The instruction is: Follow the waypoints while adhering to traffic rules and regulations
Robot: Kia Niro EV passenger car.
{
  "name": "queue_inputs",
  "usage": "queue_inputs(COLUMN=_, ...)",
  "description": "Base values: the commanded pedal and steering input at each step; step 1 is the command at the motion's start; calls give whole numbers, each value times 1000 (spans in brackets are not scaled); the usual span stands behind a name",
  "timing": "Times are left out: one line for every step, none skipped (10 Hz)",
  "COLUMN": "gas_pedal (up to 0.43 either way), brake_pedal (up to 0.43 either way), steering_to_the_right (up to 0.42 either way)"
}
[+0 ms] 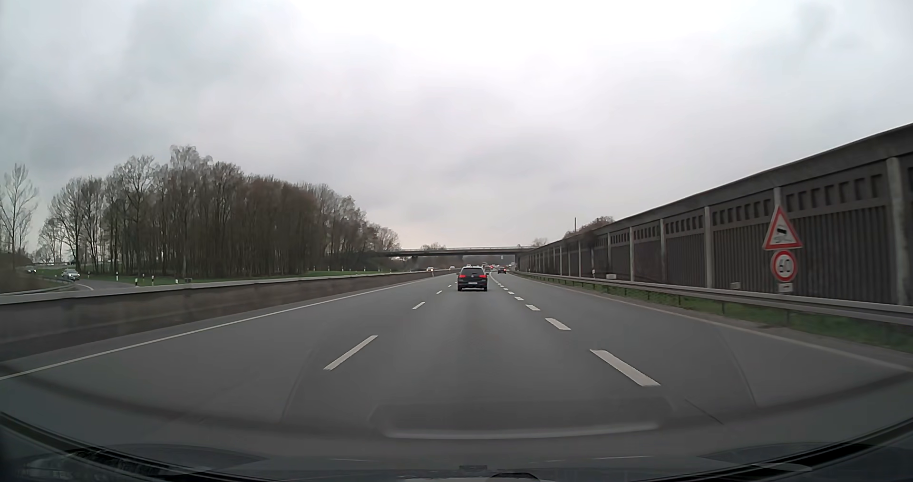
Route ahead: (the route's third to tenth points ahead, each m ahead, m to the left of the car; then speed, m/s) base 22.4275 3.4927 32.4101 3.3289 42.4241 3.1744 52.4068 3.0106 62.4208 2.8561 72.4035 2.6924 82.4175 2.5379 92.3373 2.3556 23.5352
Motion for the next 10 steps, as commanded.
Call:
queue_inputs(gas_pedal=157, brake_pedal=0, steering_to_the_right=1)
queue_inputs(gas_pedal=157, brake_pedal=0, steering_to_the_right=1)
queue_inputs(gas_pedal=157, brake_pedal=0, steering_to_the_right=1)
queue_inputs(gas_pedal=157, brake_pedal=0, steering_to_the_right=1)
queue_inputs(gas_pedal=157, brake_pedal=0, steering_to_the_right=1)
queue_inputs(gas_pedal=157, brake_pedal=0, steering_to_the_right=1)
queue_inputs(gas_pedal=157, brake_pedal=0, steering_to_the_right=1)
queue_inputs(gas_pedal=157, brake_pedal=0, steering_to_the_right=1)
queue_inputs(gas_pedal=157, brake_pedal=0, steering_to_the_right=1)
queue_inputs(gas_pedal=157, brake_pedal=0, steering_to_the_right=1)
